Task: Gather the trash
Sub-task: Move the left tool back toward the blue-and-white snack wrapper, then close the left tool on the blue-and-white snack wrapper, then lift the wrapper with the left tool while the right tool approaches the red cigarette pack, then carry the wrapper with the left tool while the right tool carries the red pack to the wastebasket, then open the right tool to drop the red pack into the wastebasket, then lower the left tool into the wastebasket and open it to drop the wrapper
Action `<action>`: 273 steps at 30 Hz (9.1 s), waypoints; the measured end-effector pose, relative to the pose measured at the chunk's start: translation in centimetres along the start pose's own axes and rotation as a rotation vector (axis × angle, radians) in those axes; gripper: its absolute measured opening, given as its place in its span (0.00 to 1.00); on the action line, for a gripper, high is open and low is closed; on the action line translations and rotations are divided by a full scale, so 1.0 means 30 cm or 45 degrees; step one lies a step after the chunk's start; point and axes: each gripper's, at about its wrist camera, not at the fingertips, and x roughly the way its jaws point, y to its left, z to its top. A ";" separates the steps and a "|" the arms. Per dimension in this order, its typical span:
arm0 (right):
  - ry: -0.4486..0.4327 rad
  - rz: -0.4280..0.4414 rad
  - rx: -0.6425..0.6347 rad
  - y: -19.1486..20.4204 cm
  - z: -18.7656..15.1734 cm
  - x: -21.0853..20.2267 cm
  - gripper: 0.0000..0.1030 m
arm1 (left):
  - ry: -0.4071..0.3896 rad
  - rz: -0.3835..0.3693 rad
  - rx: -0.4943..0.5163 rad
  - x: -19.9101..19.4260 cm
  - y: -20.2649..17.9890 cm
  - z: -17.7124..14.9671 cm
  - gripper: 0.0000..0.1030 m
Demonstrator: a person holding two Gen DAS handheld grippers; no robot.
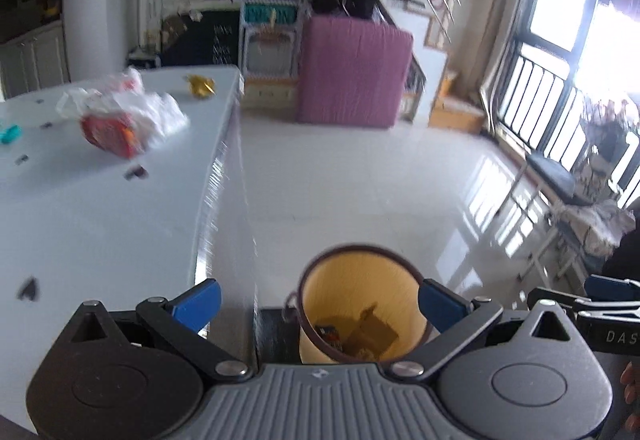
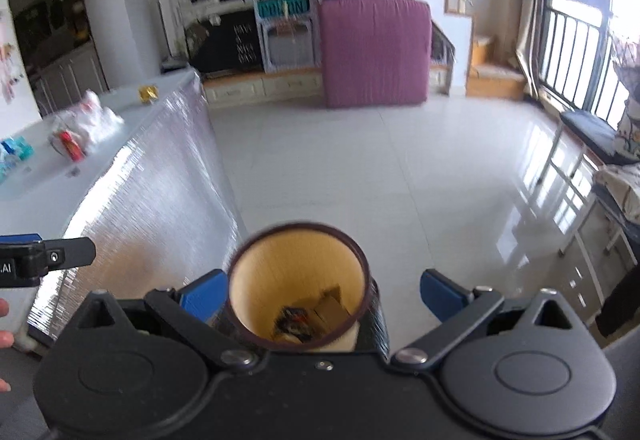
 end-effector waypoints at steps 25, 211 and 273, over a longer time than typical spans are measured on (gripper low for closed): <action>-0.330 0.377 -0.256 0.725 0.258 0.045 1.00 | -0.376 0.442 -0.212 -0.353 0.798 0.142 1.00; 0.376 0.249 0.019 -0.204 -0.128 0.599 0.53 | 0.950 0.047 -0.430 1.126 -0.103 -0.151 0.04; 0.676 0.446 -0.071 -0.222 -0.166 0.896 0.64 | 0.875 -0.192 -0.275 1.364 -0.253 -0.194 0.37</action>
